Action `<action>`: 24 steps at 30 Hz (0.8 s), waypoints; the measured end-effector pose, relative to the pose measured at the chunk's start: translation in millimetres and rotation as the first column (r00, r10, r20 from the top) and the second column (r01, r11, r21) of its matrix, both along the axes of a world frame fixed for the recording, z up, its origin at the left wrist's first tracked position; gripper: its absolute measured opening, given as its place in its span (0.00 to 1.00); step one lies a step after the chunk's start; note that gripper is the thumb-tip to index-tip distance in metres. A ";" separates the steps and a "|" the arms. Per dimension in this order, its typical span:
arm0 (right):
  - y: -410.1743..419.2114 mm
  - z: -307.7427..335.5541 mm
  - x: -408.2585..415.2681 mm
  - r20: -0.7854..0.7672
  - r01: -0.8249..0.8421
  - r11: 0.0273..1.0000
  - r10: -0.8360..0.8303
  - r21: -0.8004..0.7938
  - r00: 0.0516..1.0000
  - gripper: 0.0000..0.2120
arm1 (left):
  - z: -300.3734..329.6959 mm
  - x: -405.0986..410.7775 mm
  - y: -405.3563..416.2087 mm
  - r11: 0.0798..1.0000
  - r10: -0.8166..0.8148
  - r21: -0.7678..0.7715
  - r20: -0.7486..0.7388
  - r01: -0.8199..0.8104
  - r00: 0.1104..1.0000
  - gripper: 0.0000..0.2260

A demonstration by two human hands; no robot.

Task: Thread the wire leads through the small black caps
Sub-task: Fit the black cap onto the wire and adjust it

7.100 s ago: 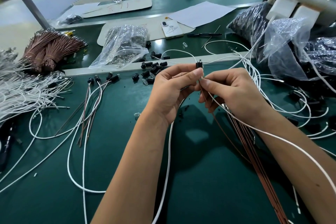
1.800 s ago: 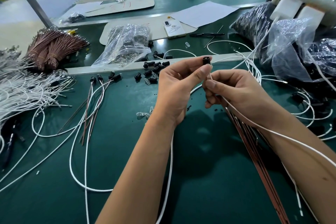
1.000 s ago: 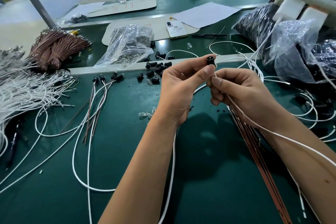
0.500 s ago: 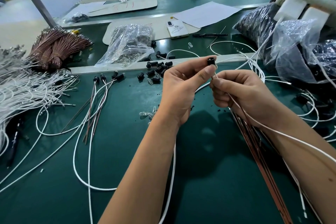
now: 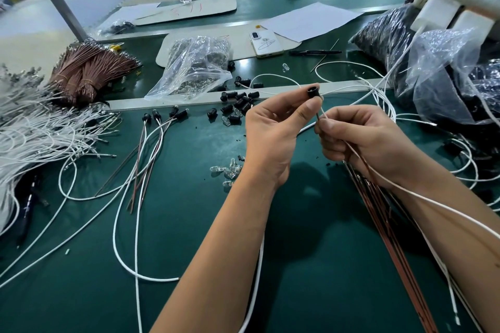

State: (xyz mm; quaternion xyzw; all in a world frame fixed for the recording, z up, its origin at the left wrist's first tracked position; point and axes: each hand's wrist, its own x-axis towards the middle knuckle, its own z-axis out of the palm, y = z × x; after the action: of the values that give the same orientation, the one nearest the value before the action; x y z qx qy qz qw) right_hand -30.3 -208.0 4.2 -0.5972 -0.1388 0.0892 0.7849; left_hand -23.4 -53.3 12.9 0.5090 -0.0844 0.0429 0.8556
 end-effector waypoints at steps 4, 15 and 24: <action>1.0 1.3 -1.1 -0.001 -0.005 1.000 0.005 0.000 1.000 0.09 | -0.6 -0.8 -1.2 1.000 0.026 0.003 -0.012 -0.026 1.000 0.09; 3.8 4.5 -4.6 -0.015 0.066 0.996 -0.067 -0.058 0.998 0.08 | -1.8 0.6 -1.8 1.000 0.023 0.000 -0.099 -0.023 0.995 0.07; 6.7 3.9 -5.9 -0.027 0.084 0.993 -0.086 -0.086 0.996 0.08 | -1.9 2.1 -0.9 0.999 0.039 -0.017 -0.157 -0.042 0.987 0.06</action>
State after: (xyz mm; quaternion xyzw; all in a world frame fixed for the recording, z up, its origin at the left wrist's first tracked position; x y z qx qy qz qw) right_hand -36.1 -201.2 8.1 -0.6340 -0.0973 0.0708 0.7639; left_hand -21.3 -54.2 11.0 0.5038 -0.0060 0.0212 0.8636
